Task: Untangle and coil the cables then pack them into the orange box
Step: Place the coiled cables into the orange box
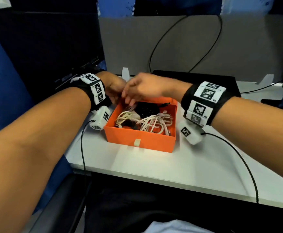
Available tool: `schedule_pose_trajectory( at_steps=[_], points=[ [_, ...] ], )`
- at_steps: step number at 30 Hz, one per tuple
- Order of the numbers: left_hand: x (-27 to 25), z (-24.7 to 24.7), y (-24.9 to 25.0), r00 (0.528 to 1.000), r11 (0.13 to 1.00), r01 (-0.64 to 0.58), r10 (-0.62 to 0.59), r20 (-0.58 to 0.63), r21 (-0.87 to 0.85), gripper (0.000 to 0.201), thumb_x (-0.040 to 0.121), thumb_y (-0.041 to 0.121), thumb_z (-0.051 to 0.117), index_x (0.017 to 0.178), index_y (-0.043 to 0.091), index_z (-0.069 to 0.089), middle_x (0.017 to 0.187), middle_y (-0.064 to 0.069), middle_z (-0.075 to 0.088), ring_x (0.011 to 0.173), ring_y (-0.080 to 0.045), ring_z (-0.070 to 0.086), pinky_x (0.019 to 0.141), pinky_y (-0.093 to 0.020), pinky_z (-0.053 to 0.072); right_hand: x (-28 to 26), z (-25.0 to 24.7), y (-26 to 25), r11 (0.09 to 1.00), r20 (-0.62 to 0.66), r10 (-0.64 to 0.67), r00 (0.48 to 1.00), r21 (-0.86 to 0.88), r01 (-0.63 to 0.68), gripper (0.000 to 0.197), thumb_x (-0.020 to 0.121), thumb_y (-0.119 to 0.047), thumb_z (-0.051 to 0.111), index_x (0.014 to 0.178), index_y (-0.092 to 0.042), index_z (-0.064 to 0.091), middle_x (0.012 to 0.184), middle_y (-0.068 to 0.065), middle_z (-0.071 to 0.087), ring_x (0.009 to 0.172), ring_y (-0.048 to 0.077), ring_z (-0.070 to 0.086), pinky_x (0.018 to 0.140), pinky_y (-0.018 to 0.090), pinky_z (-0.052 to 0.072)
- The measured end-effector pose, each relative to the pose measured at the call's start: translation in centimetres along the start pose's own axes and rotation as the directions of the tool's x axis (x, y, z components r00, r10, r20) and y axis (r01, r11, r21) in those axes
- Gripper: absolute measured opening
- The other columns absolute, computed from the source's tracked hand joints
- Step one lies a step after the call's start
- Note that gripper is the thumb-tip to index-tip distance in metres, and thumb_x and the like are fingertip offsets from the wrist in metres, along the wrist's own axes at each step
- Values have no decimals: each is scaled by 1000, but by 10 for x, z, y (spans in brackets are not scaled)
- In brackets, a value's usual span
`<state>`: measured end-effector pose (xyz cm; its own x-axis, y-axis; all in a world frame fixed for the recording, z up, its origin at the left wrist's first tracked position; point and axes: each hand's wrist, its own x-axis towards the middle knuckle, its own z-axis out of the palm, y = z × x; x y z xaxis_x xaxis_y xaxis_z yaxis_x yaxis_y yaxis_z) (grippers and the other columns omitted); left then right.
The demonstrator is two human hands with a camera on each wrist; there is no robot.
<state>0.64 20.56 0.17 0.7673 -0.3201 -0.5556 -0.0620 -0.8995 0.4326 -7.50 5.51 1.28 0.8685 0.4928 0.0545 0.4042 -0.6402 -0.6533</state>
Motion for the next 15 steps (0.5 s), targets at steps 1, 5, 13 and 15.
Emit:
schedule_pose_trajectory(
  at_steps=[1,5,13,15],
  points=[
    [-1,-1,0,1000,1000,-4,4,-3,-9,29,105,10,35,101,5,63,87,-12,70,66,-20,69,65,-31,60,4,-13,5,996,-97,6,995,-92,-15,22,101,-10,52,94,-12,73,91,10,78,85,28,75,78,31,58],
    [1,-3,-5,999,998,28,-29,-17,-58,30,107,13,34,123,2,58,110,-20,72,82,-29,74,70,-39,64,23,-56,42,733,-315,49,948,-633,-248,26,94,-23,60,114,-8,68,113,18,71,104,37,67,85,38,52],
    [14,-5,-9,999,996,32,-34,-18,-88,34,108,13,34,135,2,52,105,-19,74,83,-32,75,81,-46,61,27,-59,87,688,-203,289,936,-636,-350,56,93,-42,71,140,-16,55,136,12,62,123,34,59,96,39,46],
    [14,-4,-7,999,996,27,-29,-17,-91,34,108,12,34,134,2,52,102,-18,74,82,-32,75,79,-46,61,24,-54,89,658,-258,253,932,-660,-361,44,92,-39,72,127,-12,64,125,14,67,113,34,62,84,35,48]
  ],
)
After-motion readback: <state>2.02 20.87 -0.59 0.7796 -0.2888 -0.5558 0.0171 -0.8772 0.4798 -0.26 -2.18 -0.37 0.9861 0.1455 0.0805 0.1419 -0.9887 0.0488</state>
